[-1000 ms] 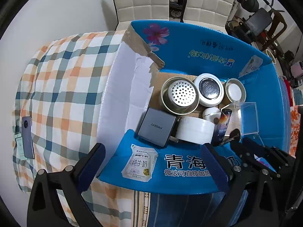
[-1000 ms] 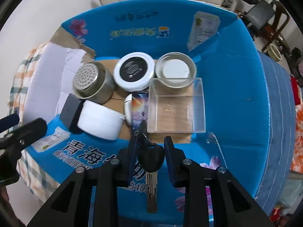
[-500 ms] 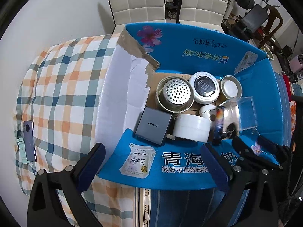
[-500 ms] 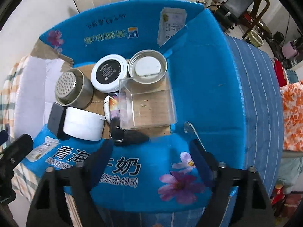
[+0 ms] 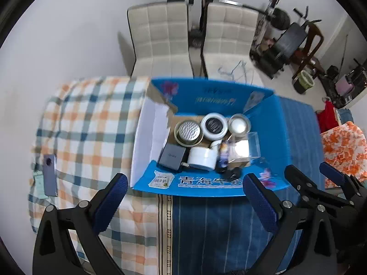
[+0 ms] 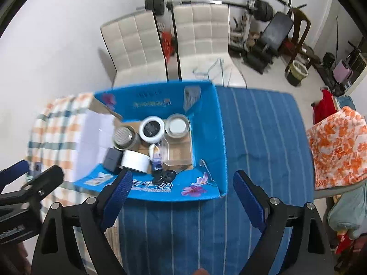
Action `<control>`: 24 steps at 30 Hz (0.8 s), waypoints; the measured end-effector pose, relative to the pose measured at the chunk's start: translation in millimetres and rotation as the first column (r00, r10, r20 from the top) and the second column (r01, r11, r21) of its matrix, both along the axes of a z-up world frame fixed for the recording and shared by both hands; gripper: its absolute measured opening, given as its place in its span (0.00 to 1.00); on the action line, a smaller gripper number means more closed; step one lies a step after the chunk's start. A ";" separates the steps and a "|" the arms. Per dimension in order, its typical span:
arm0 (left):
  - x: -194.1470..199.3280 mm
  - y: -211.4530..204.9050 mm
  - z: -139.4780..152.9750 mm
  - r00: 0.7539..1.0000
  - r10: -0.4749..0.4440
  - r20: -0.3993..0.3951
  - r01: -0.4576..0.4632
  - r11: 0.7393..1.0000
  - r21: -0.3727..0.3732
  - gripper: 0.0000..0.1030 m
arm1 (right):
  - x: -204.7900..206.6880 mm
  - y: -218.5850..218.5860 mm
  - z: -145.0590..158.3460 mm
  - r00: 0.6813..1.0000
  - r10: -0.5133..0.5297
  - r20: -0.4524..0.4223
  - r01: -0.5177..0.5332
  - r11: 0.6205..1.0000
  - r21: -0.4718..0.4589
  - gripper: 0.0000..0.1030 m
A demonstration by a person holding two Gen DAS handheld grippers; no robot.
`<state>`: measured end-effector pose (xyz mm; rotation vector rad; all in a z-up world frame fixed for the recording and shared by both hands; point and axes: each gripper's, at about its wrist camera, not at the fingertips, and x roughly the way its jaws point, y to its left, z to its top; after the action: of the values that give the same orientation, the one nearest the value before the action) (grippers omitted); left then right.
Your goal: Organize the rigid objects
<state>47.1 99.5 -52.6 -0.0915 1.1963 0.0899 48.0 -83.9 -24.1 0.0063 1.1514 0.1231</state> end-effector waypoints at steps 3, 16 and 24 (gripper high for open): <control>-12.2 -6.1 29.3 0.999 -0.013 0.050 0.013 1.000 0.006 1.00 | -17.5 -4.0 34.1 0.999 0.000 0.046 0.000 1.000 0.009 0.89; -61.0 -6.8 101.7 0.986 0.021 0.167 -0.024 1.000 0.017 1.00 | -81.0 -20.5 122.5 0.995 0.034 0.097 -0.038 0.999 0.039 0.89; -69.1 -5.6 105.3 0.984 0.040 0.173 -0.045 0.999 0.023 1.00 | -77.9 -23.0 124.0 0.993 0.010 0.122 -0.011 1.000 0.002 0.89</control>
<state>-22.0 94.0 52.7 -0.0990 1.0199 0.1327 -29.9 -106.9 99.9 -0.0046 1.0294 0.1327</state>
